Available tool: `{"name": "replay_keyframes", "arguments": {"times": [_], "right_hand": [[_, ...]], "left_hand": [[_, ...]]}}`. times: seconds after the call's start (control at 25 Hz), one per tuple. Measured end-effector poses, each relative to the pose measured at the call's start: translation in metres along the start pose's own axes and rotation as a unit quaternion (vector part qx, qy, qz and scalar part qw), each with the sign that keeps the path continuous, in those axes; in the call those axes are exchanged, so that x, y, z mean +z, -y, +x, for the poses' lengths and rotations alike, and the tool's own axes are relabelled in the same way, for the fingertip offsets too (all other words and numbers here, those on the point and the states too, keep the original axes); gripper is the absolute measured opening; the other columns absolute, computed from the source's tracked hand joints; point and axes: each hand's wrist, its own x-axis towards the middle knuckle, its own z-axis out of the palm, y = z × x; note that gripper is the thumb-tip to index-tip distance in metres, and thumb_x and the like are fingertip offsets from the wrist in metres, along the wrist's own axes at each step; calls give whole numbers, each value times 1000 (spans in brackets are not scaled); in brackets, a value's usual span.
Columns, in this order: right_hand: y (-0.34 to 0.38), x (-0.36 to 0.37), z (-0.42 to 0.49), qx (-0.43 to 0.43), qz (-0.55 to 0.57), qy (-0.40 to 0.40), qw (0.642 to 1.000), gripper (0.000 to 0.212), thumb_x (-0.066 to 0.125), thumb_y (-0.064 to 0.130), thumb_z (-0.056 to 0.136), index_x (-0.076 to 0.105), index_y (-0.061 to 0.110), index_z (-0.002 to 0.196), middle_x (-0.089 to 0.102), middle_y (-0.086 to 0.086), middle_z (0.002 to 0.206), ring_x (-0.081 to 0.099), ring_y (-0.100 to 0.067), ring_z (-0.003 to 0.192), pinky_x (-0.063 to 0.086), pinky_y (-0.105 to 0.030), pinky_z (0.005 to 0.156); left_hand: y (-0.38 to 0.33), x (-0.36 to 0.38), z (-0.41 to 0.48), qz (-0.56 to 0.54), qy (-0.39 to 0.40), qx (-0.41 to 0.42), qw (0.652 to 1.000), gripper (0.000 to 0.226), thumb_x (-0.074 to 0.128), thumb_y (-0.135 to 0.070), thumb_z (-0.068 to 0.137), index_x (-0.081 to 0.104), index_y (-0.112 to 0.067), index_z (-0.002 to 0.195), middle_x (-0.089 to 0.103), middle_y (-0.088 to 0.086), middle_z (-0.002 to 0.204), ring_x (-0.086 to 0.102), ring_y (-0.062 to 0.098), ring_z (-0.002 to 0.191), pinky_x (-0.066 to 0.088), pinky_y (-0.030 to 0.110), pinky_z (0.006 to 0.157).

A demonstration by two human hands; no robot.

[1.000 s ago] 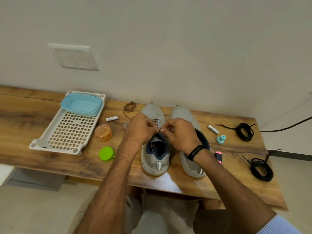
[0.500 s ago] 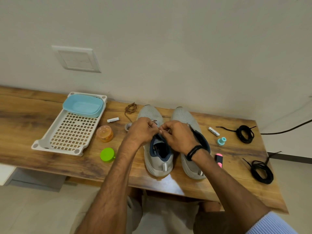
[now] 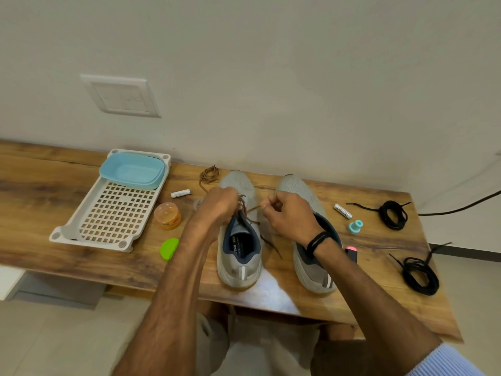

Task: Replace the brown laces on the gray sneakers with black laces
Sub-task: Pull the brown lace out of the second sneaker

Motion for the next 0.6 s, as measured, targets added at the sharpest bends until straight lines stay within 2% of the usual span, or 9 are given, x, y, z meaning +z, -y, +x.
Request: {"name": "replay_keyframes", "arguments": {"times": [0.04, 0.08, 0.2, 0.32, 0.44, 0.52, 0.6], "right_hand": [[3, -1, -2, -19, 34, 2, 999, 10, 63, 31, 90, 69, 25, 85, 68, 13, 82, 63, -4, 77, 50, -19, 68], [6, 0, -4, -36, 50, 13, 998, 10, 66, 34, 89, 70, 26, 88, 69, 15, 85, 63, -1, 80, 50, -17, 70], [8, 8, -6, -62, 15, 35, 997, 25, 68, 52, 83, 71, 28, 91, 69, 15, 85, 62, 0, 78, 54, -24, 71], [7, 13, -5, -62, -26, 27, 997, 32, 66, 60, 81, 68, 30, 91, 68, 15, 86, 62, -2, 79, 56, -32, 71], [8, 13, -5, -52, -36, 19, 998, 30, 66, 61, 81, 65, 32, 89, 65, 16, 87, 61, -2, 81, 56, -33, 73], [10, 12, -6, -45, -45, 14, 998, 30, 65, 59, 81, 64, 31, 92, 64, 15, 89, 61, -4, 83, 56, -32, 74], [12, 12, -6, -47, -52, 5, 998, 33, 65, 57, 83, 61, 30, 101, 63, 14, 92, 60, -6, 86, 54, -31, 75]], "left_hand": [[-2, 1, -2, -21, 13, -8, 1000, 18, 43, -7, 86, 60, -9, 81, 53, 15, 74, 49, 21, 60, 37, 31, 57], [-3, 2, -3, -29, 23, -7, 999, 18, 42, -4, 83, 59, -10, 79, 50, 9, 69, 43, 18, 59, 34, 31, 56], [-10, 3, -12, -56, 42, 33, 997, 23, 43, -1, 86, 60, -14, 77, 57, 4, 67, 45, 15, 57, 32, 28, 54], [-19, -2, -19, -175, 26, 121, 977, 26, 44, 7, 85, 56, -16, 81, 61, 0, 62, 45, 13, 51, 31, 25, 47], [-23, -11, -19, -355, -94, 185, 912, 25, 52, 4, 87, 54, -18, 100, 60, 2, 74, 50, 12, 57, 40, 25, 52], [-16, -16, -14, -349, -222, 190, 890, 29, 55, -5, 89, 49, -20, 114, 59, 2, 83, 55, 13, 67, 49, 32, 63], [-9, -19, -13, -269, -315, 205, 887, 39, 54, -13, 85, 44, -22, 122, 58, 7, 99, 58, 18, 83, 53, 42, 78]]}}
